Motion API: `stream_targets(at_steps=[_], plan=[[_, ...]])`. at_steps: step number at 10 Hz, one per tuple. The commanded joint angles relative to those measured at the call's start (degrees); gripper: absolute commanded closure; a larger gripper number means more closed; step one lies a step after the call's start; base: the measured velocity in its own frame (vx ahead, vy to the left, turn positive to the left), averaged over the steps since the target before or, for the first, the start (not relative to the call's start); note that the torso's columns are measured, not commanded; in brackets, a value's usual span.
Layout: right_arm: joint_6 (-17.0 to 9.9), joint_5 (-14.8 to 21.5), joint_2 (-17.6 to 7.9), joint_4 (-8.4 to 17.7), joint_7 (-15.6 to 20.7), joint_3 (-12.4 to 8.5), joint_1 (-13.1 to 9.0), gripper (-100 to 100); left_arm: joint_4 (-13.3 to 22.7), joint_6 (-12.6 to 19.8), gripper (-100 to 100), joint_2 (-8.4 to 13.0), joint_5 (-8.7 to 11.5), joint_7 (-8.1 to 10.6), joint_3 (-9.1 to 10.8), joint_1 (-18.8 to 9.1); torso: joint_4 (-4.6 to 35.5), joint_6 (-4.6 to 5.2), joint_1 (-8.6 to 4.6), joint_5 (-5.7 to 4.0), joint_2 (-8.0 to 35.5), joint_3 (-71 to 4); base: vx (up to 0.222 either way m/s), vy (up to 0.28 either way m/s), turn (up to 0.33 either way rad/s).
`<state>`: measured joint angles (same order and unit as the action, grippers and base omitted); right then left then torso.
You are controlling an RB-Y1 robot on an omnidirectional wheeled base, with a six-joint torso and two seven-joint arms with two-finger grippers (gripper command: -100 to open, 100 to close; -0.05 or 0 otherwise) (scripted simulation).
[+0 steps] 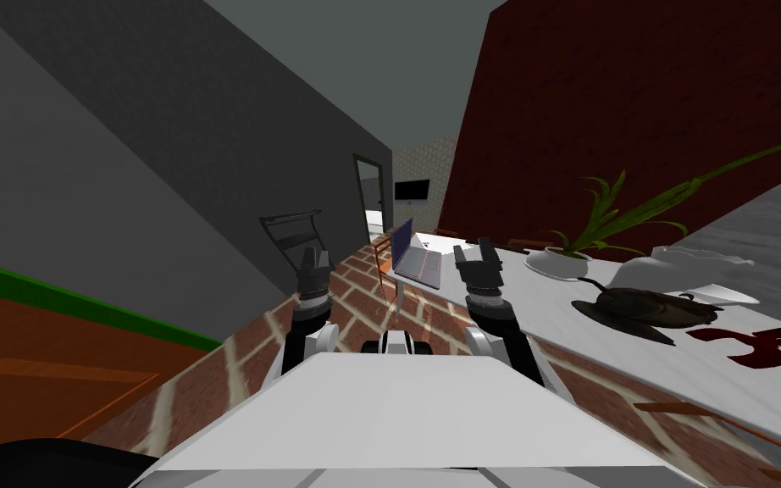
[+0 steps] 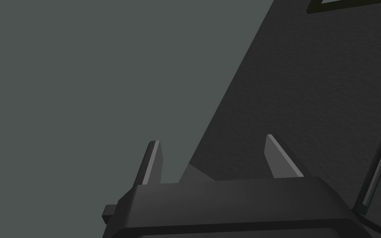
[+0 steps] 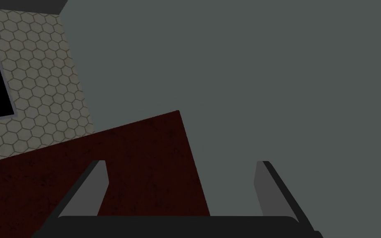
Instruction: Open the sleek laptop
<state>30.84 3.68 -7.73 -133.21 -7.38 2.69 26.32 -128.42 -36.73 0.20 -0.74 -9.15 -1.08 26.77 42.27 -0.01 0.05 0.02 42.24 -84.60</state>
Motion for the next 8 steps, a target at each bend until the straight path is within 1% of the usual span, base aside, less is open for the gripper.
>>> stream_targets(at_steps=[1, 2, 3, 5, 6, 7, 8], plan=[[-3.51, 4.4, -3.95, 3.92, 1.92, -0.99, 0.02, -100, 0.0, 0.0, 0, 0.0, 0.0, 0.0, 0.0, 0.0, -0.01, 0.01, 0.0, -0.01, -0.03, -0.01, 0.084, 0.172, -0.017], [-5.37, 5.96, -5.39, 5.43, 2.73, -1.44, -0.27, -100, 0.0, 0.0, 0, 0.0, 0.0, 0.0, 0.0, 0.01, -0.01, 0.01, 0.04, 0.01, -0.05, -0.03, 0.082, 0.178, -0.02], [-5.37, 6.65, -5.39, 5.43, 2.73, -1.44, -0.27, -100, 0.0, 0.0, 0, 0.0, 0.0, 0.0, 0.0, 0.0, 0.0, 0.01, 0.02, 0.01, 0.0, 0.0, 0.039, 0.127, -0.01], [-9.08, 10.51, -8.25, 8.64, 4.46, -2.4, -0.87, -100, 0.0, 0.0, 0, 0.0, 0.0, 0.0, 0.0, 0.0, 0.04, 0.01, -0.2, -0.07, 0.11, 0.08, 0.059, 0.134, -0.014], [-9.35, 11.08, -8.25, 8.64, 4.46, -2.4, -0.87, -100, 0.0, 0.0, 0, 0.0, 0.0, 0.0, 0.0, 0.0, 0.01, 0.01, -0.02, -0.02, 0.03, 0.02, 0.029, 0.12, -0.014], [-11.43, 13.23, -9.67, 10.31, 5.37, -2.91, -1.18, -100, 0.0, 0.0, 0, 0.0, 0.0, 0.0, 0.0, 0.0, 0.03, 0.01, -0.08, -0.01, 0.12, 0.06, 0.026, 0.103, -0.008], [-11.44, 13.42, -9.67, 10.31, 5.37, -2.91, -1.18, -100, 0.0, 0.0, 0, 0.0, 0.0, 0.0, 0.0, 0.0, 0.03, 0.0, -0.11, -0.03, 0.1, 0.06, 0.036, 0.092, -0.005]])
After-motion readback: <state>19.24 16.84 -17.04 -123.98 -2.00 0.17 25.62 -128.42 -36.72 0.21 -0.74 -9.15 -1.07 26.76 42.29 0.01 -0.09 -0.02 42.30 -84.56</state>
